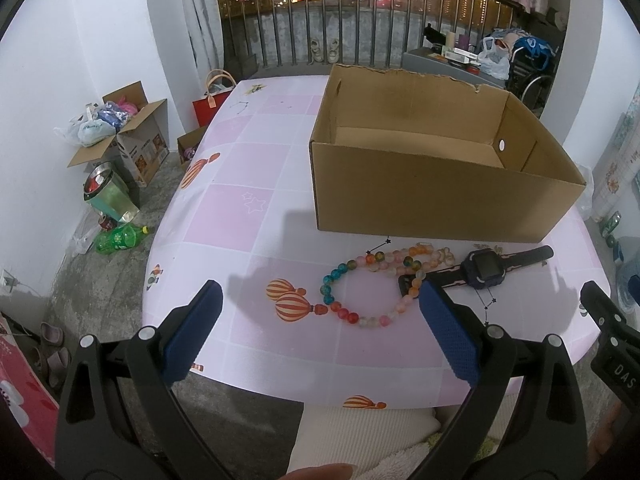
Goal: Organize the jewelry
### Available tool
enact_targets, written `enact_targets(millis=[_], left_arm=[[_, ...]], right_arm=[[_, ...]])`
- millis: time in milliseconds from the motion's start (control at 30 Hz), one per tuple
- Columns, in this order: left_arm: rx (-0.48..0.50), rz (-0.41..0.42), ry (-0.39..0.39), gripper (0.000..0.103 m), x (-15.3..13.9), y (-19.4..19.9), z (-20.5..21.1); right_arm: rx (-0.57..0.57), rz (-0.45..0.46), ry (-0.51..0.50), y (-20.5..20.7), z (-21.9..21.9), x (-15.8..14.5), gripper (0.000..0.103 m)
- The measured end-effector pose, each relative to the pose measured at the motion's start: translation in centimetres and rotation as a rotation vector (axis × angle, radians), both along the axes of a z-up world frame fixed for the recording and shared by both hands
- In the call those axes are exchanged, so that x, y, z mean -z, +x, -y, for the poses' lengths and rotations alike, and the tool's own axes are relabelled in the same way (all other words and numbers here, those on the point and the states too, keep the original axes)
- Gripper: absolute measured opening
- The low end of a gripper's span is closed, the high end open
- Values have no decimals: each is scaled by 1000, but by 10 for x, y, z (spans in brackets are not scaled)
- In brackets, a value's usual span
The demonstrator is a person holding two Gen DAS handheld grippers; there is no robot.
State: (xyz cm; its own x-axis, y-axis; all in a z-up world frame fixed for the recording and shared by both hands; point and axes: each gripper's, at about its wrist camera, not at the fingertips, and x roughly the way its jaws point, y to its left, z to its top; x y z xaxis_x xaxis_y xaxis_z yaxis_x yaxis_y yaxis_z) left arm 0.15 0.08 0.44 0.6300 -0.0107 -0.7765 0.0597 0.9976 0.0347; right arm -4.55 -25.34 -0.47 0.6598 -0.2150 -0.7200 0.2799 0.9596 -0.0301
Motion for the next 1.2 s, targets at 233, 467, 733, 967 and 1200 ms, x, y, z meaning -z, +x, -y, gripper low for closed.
enact_targets(millis=[233,467,733,967,1200], left_arm=[[0,-1,0,95,0,0,0],[0,-6,3,95,2,0,-1],[-3,-16,18,95,9,4,1],[2,-40,37,95,20,12,4],[17,-78,63,95,35,21,8]], right_arm=[[1,-1,-1,0,0,0,97],[2,-1,0,0,0,0,97],[-7,-9,-2,3,0,4,97],[-1,-27,-4,9,5,12,97],[4,-46,-11,19,11,23,97]])
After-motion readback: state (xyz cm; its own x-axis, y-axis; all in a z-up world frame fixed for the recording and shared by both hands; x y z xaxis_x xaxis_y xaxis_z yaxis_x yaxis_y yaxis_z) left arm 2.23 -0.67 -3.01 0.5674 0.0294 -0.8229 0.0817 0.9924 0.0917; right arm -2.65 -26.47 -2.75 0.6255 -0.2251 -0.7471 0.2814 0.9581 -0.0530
